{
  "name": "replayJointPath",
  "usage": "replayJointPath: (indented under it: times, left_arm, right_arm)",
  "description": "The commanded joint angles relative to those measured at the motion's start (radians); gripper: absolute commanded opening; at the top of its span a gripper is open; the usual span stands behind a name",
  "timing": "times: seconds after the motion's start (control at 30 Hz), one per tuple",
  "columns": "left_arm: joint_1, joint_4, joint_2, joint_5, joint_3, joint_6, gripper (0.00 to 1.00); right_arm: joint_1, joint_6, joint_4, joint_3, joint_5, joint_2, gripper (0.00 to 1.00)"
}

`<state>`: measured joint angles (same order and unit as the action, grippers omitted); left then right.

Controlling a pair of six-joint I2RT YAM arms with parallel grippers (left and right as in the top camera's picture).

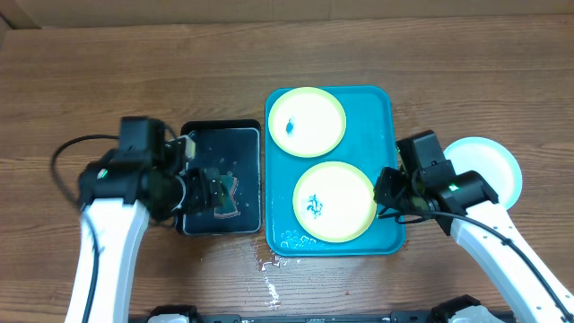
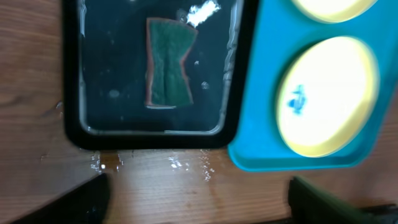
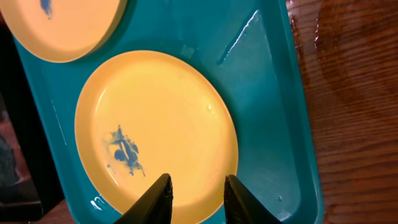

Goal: Clean dirty plates on tray and stack at the side
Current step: 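Grasp the sponge in the black tray with the left gripper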

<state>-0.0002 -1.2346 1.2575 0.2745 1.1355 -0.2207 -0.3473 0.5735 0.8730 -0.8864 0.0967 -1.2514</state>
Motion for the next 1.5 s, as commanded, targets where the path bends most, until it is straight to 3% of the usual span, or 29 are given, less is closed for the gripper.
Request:
replayJointPath:
  times: [0.0, 0.1, 0.23, 0.3, 0.4, 0.43, 0.53, 0.77, 0.8, 0.87, 0.93, 1.0, 1.07, 1.17, 1.27, 1.33, 1.47]
  left_arm:
    - [-0.013, 0.078, 0.120, -0.028, -0.046, 0.044, 0.72]
    - [-0.038, 0.169, 0.250, -0.103, -0.054, 0.030, 0.55]
    - [-0.104, 0.256, 0.378, -0.187, -0.054, 0.023, 0.52]
    - [-0.134, 0.274, 0.431, -0.266, -0.054, -0.038, 0.50]
    - [-0.159, 0.311, 0.505, -0.268, -0.054, -0.064, 0.43]
    - [-0.164, 0.324, 0.529, -0.253, -0.054, -0.064, 0.38]
    - [-0.171, 0.348, 0.578, -0.208, -0.054, -0.064, 0.04]
    - [-0.161, 0.313, 0.565, -0.204, -0.018, -0.064, 0.05]
    - [-0.161, 0.296, 0.557, -0.203, -0.005, -0.064, 0.26]
    - [-0.161, 0.267, 0.544, -0.203, 0.010, -0.064, 0.47]
    - [-0.161, 0.242, 0.537, -0.203, 0.012, -0.064, 0.62]
    - [-0.165, 0.237, 0.541, -0.203, 0.006, -0.064, 0.67]
    - [-0.172, 0.253, 0.544, -0.203, -0.012, -0.064, 0.64]
    - [-0.185, 0.321, 0.550, -0.203, -0.061, -0.084, 0.53]
    - [-0.199, 0.408, 0.554, -0.196, -0.125, -0.101, 0.30]
    - [-0.203, 0.460, 0.554, -0.197, -0.163, -0.101, 0.04]
    - [-0.202, 0.442, 0.550, -0.197, -0.154, -0.101, 0.04]
  right_arm:
    - [0.002, -0.029, 0.005, -0.019, -0.017, 0.023, 0.31]
    - [0.002, -0.028, 0.005, -0.018, -0.017, 0.020, 0.36]
    - [0.002, -0.028, 0.006, -0.018, -0.017, 0.019, 0.37]
    - [0.002, -0.028, 0.014, -0.018, -0.017, 0.019, 0.38]
    - [0.002, -0.028, 0.030, -0.018, -0.017, 0.019, 0.38]
    - [0.002, -0.028, 0.033, -0.018, -0.017, 0.019, 0.38]
    - [0.002, -0.028, 0.041, -0.017, -0.017, 0.019, 0.38]
    - [0.002, -0.028, 0.050, -0.017, -0.017, 0.019, 0.38]
    - [0.002, -0.028, 0.053, -0.017, -0.017, 0.019, 0.38]
    - [0.002, -0.028, 0.056, -0.017, -0.017, 0.019, 0.38]
    - [0.002, -0.028, 0.057, -0.017, -0.017, 0.019, 0.38]
    - [0.002, -0.028, 0.057, -0.017, -0.017, 0.019, 0.38]
    - [0.002, -0.028, 0.057, -0.017, -0.017, 0.019, 0.38]
    - [0.002, -0.028, 0.057, -0.017, -0.017, 0.019, 0.38]
    - [0.002, -0.028, 0.058, -0.017, -0.017, 0.019, 0.38]
    - [0.002, -0.028, 0.060, -0.017, -0.017, 0.019, 0.38]
    - [0.006, -0.023, 0.060, -0.017, -0.029, 0.019, 0.37]
